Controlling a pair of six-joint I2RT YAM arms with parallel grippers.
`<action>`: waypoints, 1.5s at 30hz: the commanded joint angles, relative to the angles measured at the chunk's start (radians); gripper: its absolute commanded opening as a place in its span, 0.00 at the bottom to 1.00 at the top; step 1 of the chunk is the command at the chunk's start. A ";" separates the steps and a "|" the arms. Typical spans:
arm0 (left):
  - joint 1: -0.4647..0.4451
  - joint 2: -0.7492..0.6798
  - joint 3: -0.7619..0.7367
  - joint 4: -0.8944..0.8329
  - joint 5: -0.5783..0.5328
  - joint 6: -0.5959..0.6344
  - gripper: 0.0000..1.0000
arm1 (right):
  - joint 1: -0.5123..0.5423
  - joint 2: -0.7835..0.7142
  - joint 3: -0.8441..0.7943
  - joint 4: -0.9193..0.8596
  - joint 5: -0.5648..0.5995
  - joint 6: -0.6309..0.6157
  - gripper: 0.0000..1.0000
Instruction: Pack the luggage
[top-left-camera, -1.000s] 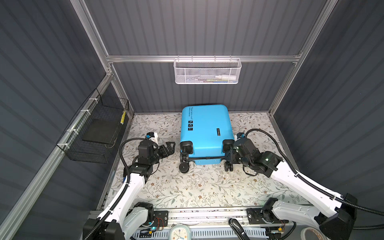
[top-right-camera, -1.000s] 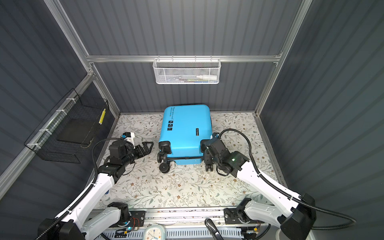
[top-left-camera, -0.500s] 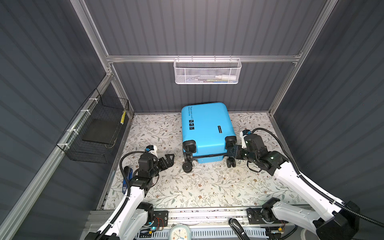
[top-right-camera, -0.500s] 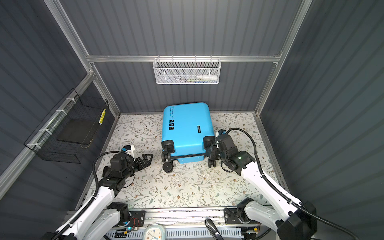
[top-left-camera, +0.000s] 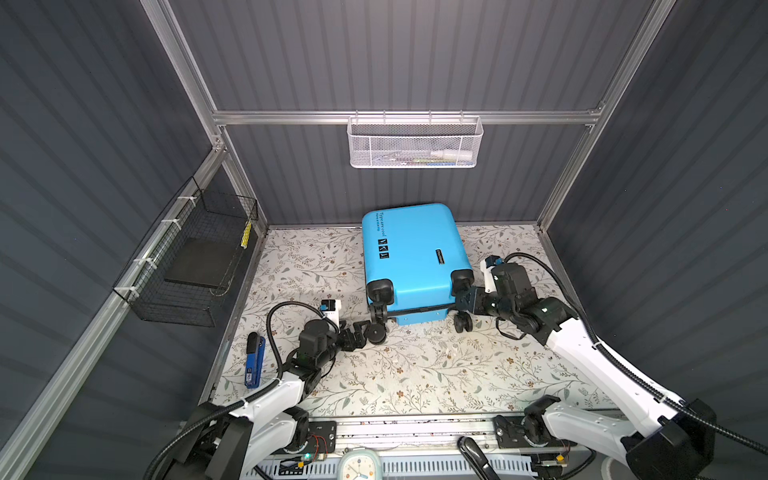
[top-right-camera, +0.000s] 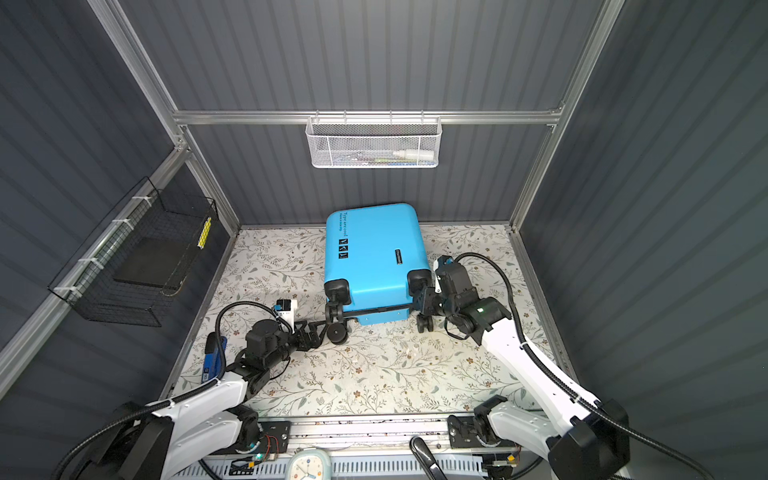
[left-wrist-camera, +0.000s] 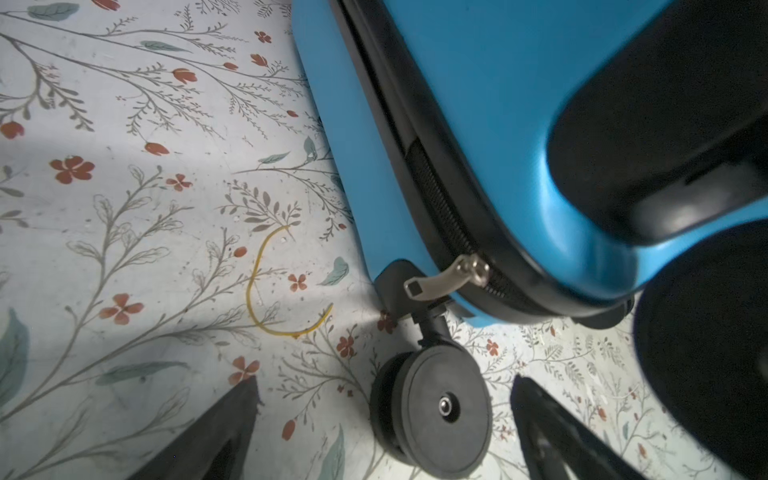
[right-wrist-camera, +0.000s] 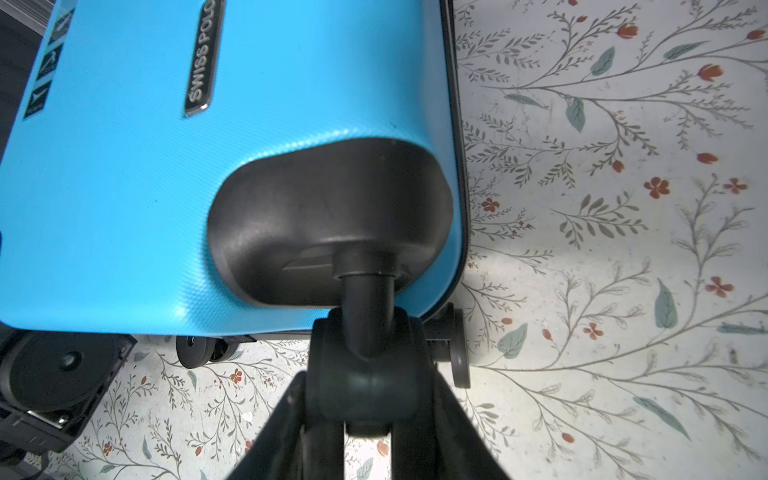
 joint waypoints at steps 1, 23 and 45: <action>-0.005 0.044 -0.064 0.243 -0.016 0.115 0.95 | -0.037 0.045 -0.022 -0.073 0.019 -0.014 0.00; 0.000 0.446 0.067 0.572 0.124 0.348 0.47 | -0.052 0.021 -0.028 -0.089 -0.037 -0.019 0.00; 0.046 0.510 0.147 0.600 0.265 0.365 0.27 | -0.059 0.033 -0.027 -0.095 -0.063 -0.016 0.00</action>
